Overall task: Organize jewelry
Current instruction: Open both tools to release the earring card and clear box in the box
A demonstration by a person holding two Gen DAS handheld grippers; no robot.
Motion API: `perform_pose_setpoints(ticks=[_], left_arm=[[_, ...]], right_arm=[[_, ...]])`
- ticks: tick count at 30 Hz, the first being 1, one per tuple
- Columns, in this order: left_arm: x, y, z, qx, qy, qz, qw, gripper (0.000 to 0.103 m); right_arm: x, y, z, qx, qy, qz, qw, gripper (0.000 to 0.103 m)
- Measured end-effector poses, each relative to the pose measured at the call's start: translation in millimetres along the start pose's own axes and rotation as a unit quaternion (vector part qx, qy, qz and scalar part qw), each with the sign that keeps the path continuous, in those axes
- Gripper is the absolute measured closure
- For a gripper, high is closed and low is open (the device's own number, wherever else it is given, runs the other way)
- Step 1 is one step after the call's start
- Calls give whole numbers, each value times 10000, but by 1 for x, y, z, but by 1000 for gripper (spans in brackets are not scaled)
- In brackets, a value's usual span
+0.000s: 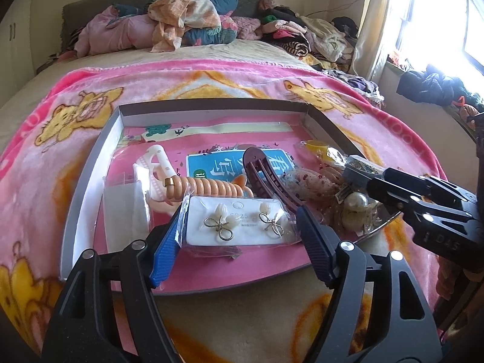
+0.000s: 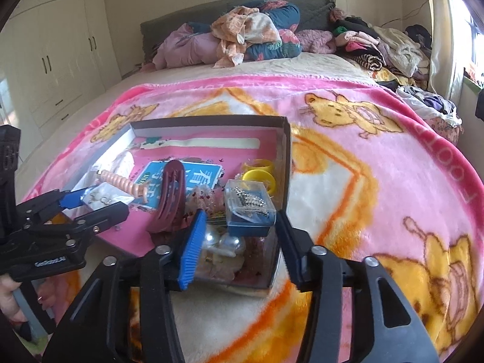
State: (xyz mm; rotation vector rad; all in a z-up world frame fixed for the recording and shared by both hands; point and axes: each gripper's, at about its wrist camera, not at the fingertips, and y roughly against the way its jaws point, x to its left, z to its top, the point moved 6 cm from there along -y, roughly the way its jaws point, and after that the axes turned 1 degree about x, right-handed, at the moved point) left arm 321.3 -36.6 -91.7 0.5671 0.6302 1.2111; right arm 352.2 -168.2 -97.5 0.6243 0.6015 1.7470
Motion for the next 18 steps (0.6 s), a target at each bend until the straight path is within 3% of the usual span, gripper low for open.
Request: perform_pose_setpoints(ticks=[11,18], left_arm=[[4,37,0,-308,117,135,9994,18],[-1,71,0,-652,83,313,9973,12]], right_arm=[[-3,49,-1,-452,-217,41,9987,31],[-3,84,-8,-744,-293,35,9968,22]])
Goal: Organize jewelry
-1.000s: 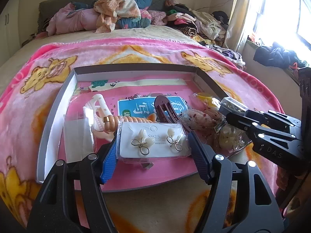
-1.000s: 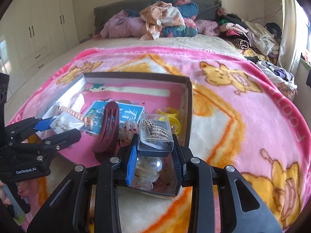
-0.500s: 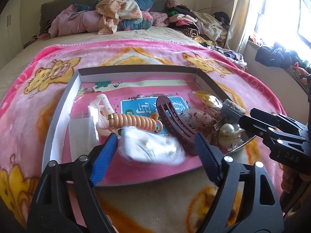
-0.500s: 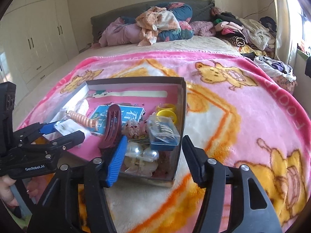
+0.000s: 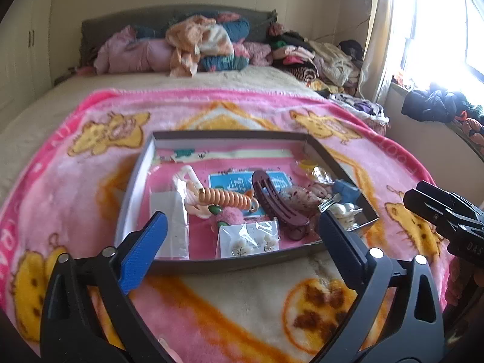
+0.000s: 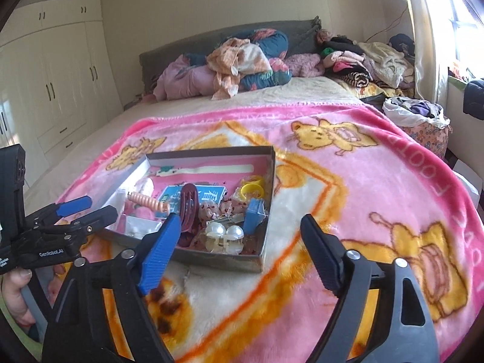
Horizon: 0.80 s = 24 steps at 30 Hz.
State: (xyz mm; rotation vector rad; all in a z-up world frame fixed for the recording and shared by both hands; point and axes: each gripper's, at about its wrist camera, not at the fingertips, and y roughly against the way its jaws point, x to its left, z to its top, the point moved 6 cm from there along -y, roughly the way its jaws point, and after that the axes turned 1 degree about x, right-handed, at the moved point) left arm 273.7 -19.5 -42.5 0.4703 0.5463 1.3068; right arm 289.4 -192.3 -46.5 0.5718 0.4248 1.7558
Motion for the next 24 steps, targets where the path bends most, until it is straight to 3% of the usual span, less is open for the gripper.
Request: perform_pose_setpoints(ticks=[12,24], left_arm=[[-20,56,-7,-469,-186,75,9987,12],[-33,86,-30,-660,-266,78,9974,11]], right_arm=[[7,57,-9,-569,43,-163,9982,9],[19,104,-25,-1187,288,-335,9919,6]])
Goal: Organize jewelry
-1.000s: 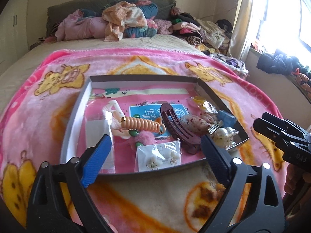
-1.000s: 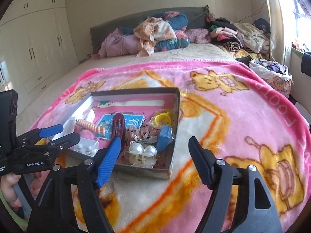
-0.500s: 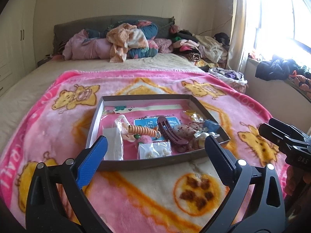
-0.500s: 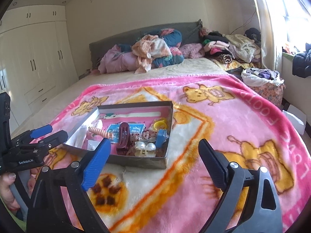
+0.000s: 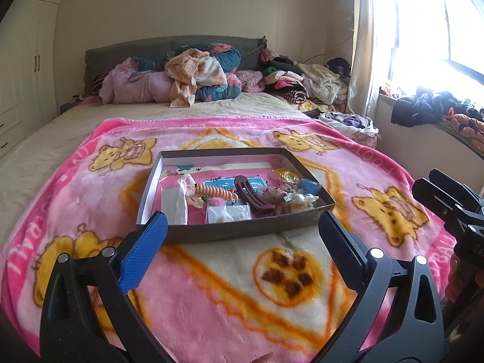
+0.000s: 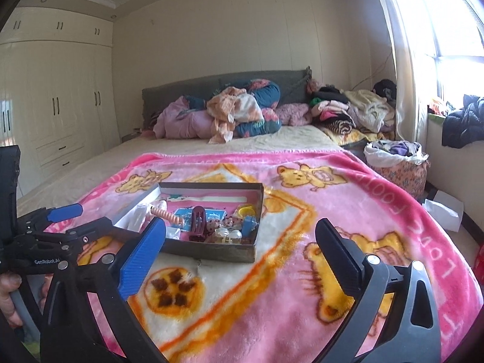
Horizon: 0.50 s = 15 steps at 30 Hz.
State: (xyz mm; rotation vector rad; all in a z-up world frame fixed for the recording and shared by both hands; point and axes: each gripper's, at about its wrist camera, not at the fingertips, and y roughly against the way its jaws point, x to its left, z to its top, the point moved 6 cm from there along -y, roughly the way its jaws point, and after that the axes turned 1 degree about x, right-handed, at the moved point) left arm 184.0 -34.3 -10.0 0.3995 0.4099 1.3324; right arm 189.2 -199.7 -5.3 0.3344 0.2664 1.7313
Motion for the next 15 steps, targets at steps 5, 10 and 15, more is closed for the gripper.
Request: perform_pose_setpoints(ticks=[5,10,15], left_arm=[[0,11,-6,-88,104,49,9999,11],[3,20,-13,-208,121,131,9996,11],[7,25,-19,-324,201,212,9990,11]], right_arm=[[5,13,-7,-177,59,-6,9998,6],[7,22,-17,-340,57,-46,9994,6],[5,28,-27,-413,37,-63,9991,6]])
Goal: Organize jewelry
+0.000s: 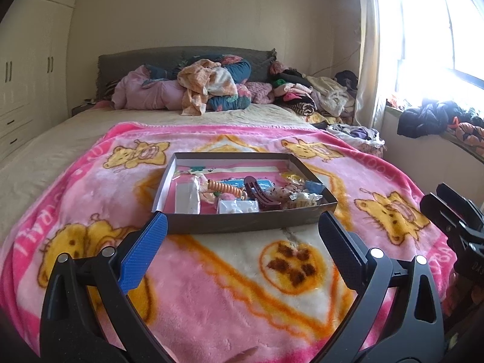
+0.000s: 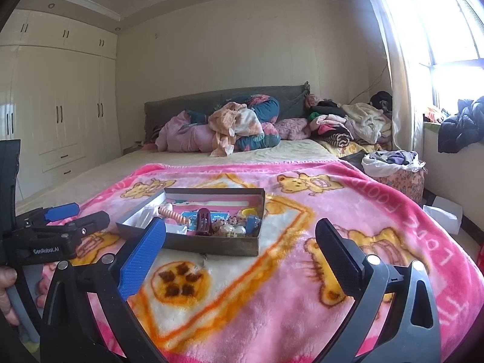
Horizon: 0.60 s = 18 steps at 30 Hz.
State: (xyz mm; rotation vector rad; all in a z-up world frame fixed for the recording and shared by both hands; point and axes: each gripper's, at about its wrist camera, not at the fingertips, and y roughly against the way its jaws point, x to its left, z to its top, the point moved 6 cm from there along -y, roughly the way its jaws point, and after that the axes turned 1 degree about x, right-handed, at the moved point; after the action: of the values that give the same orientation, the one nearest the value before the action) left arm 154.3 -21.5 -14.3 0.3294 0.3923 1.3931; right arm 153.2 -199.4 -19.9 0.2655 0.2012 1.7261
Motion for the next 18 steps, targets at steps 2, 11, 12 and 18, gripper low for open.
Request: perform_pose_setpoints(ticks=[2,11,12,18], left_arm=[[0,1,-1,-12,-2,13,10000,11],[-4,8,-20,-57,73,105,9999,11],[-4,8,-22,-58,79,107,9999,11],[-11,10,-29,-99,62,72,9999,11]], right_arm=[[-1,4,-4,-27,29,-49,10000,6],[-3,12,-24,56,-77,-60,9999,6],[-3,11,-27,74,-91,-80,9999,6],[0,11,-32,72,-51,-91,9999,6]])
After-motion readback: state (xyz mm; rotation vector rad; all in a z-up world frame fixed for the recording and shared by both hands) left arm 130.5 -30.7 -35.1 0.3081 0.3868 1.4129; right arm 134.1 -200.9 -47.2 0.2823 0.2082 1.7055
